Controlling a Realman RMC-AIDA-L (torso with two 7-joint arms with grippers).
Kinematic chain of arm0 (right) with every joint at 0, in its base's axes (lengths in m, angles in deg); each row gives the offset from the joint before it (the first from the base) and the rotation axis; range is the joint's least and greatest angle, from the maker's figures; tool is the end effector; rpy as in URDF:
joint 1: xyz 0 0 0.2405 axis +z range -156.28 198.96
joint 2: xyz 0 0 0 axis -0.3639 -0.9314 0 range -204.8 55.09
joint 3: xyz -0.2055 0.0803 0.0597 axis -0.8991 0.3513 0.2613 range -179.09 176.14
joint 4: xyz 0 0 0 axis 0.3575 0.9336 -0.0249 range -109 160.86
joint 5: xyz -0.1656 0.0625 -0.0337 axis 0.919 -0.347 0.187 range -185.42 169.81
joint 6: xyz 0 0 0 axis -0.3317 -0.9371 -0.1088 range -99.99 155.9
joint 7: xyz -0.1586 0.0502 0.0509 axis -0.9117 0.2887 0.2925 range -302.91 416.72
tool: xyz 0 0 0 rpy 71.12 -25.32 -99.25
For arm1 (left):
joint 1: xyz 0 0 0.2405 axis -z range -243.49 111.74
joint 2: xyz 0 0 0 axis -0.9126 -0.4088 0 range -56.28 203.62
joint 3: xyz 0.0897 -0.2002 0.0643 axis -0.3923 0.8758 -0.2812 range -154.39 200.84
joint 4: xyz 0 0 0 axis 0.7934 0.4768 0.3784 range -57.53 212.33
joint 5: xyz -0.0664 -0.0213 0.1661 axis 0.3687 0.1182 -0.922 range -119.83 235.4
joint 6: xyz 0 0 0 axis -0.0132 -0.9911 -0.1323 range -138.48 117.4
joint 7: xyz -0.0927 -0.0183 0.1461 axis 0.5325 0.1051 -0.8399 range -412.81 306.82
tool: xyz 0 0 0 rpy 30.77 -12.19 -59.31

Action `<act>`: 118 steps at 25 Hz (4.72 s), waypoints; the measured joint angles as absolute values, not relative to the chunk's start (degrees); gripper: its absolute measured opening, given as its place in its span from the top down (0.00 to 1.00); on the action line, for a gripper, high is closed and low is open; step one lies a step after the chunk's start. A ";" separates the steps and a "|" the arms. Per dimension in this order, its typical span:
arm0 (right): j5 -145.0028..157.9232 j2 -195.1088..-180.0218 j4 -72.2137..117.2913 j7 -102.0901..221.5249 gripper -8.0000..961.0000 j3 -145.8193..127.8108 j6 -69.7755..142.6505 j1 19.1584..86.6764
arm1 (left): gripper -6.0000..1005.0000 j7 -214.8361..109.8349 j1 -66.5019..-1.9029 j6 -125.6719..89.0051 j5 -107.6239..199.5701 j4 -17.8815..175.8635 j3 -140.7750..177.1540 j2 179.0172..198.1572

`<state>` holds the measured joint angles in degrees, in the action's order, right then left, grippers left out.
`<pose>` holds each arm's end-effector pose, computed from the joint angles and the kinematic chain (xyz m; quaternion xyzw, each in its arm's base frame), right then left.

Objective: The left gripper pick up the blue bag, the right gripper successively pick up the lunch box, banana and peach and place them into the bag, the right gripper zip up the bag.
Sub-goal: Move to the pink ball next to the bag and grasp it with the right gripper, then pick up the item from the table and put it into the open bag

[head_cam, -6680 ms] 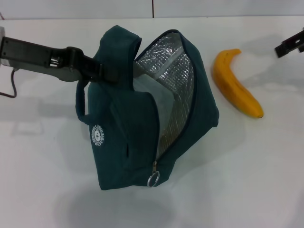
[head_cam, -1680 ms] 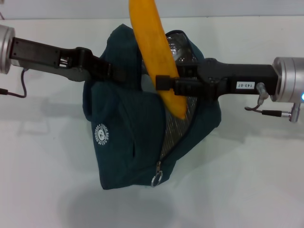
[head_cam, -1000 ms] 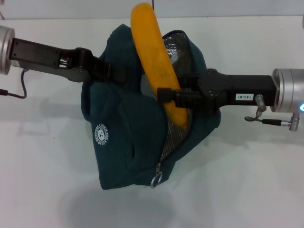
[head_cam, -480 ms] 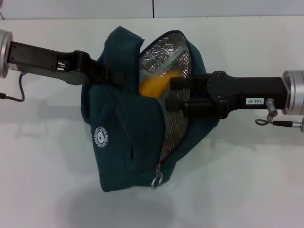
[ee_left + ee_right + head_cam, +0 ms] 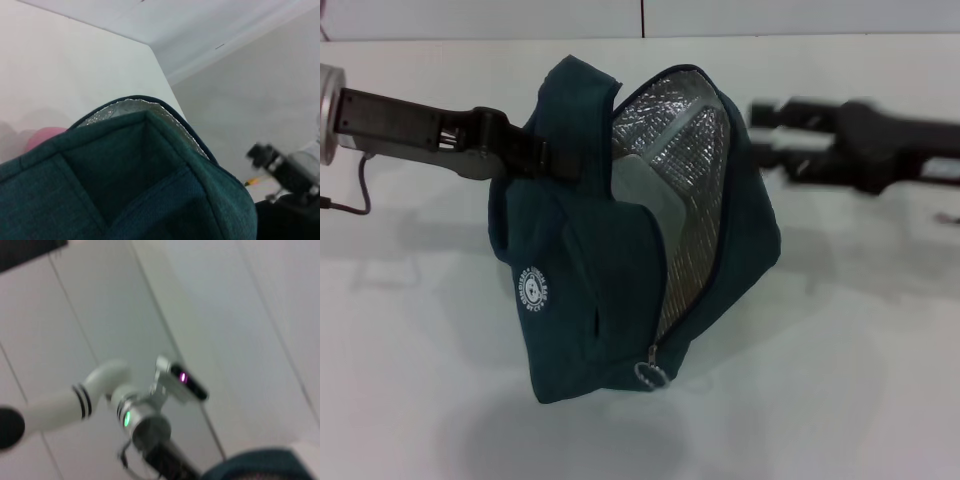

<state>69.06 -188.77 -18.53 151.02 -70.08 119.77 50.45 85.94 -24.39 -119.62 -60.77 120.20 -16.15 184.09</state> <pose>0.1254 0.3010 0.0147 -0.9026 0.1984 0.3818 0.0128 -0.1579 0.3108 0.0436 0.8289 0.5214 0.1812 0.0906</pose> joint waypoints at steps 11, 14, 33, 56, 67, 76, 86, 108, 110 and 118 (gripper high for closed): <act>81.33 -185.63 -18.97 152.14 0.23 -59.49 105.87 47.63 | 0.96 85.90 -24.97 -119.53 -59.04 120.20 -16.15 183.98; 86.84 -187.38 -18.88 151.20 0.24 -59.89 99.70 49.18 | 0.96 85.78 -25.07 -119.46 -58.75 120.20 -16.09 183.97; 93.75 -190.89 -13.87 151.24 0.24 -72.94 85.14 58.92 | 0.96 84.85 -26.52 -118.02 -57.31 120.68 -16.07 183.25; 86.44 -191.04 -10.36 151.03 0.24 -93.00 70.01 63.15 | 0.96 84.06 -26.59 -118.03 -57.26 120.73 -16.07 182.68; 83.41 -191.04 -7.60 150.86 0.32 -93.15 69.36 64.35 | 0.96 83.56 -26.48 -118.04 -57.26 120.73 -16.06 182.65; 83.39 -191.04 -8.13 150.83 0.59 -93.15 69.90 64.08 | 0.96 83.32 -26.91 -118.29 -57.26 120.73 -16.07 182.62; 83.39 -190.75 -16.84 151.37 0.70 -90.84 64.81 57.12 | 0.96 83.46 -27.96 -118.30 -56.49 120.73 -16.06 182.27; 59.80 -190.49 -26.14 137.65 0.86 -79.26 104.74 48.64 | 0.96 83.35 -29.05 -118.06 -55.58 120.17 -16.06 182.87; 60.06 -190.52 -23.76 137.52 0.88 -80.50 103.78 50.57 | 0.96 83.31 -29.05 -118.05 -55.58 120.13 -16.07 183.01; 59.87 -190.53 -18.58 137.38 0.84 -81.11 102.90 54.63 | 0.96 83.18 -29.55 -118.05 -55.58 120.11 -16.06 183.18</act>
<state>59.87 -190.53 -18.58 137.38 -81.11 102.90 54.63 83.18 -29.55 -118.05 -55.58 120.11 -16.06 183.18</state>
